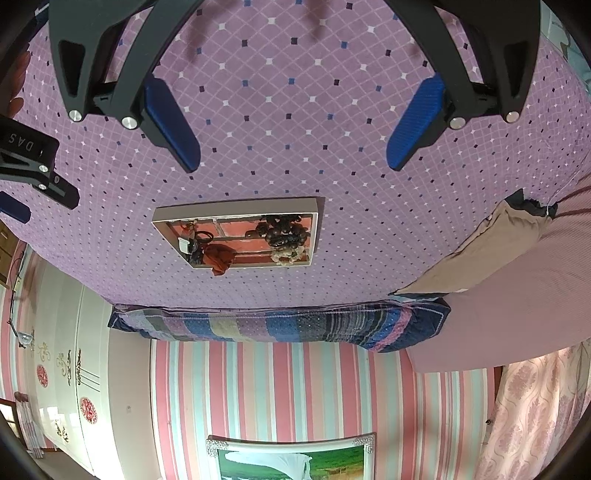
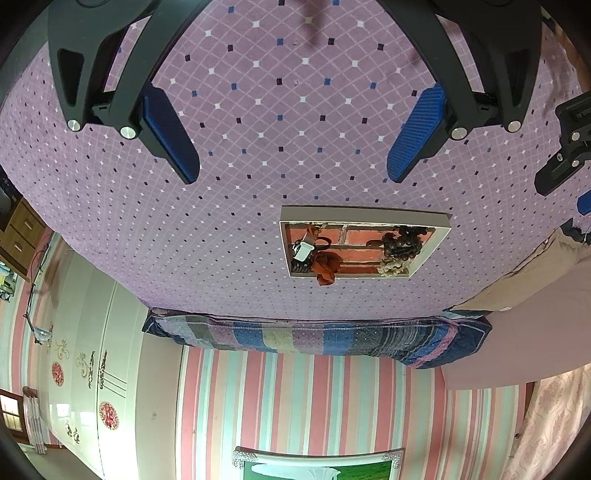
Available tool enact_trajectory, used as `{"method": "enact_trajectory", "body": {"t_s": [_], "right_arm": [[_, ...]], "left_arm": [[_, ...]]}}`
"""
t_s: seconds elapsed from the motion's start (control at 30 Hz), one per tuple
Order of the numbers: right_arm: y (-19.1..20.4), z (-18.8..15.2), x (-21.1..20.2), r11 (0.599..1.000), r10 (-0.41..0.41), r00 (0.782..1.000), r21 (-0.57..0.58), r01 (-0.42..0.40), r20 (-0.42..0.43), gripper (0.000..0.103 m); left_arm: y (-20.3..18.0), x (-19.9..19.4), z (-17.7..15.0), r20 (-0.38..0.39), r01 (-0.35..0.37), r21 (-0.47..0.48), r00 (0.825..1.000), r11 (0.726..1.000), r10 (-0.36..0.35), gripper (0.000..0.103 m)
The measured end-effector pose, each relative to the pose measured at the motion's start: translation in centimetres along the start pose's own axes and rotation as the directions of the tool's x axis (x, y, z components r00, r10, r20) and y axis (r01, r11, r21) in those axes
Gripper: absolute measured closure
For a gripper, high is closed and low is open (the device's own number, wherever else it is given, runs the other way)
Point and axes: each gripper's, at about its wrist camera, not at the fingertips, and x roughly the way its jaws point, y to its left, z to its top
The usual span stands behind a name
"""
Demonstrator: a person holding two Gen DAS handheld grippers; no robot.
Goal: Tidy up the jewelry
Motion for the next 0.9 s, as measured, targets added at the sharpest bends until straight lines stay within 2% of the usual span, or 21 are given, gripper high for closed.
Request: {"method": "enact_trajectory", "body": {"t_s": [0.9], "right_arm": [[0.06,-0.4,0.28,1.0,0.0,1.0,0.004,0.0,-0.002,0.004]], "left_arm": [[-0.15,-0.08,0.07,0.0,-0.007,-0.002,1.0,1.0,0.007,0.004]]}}
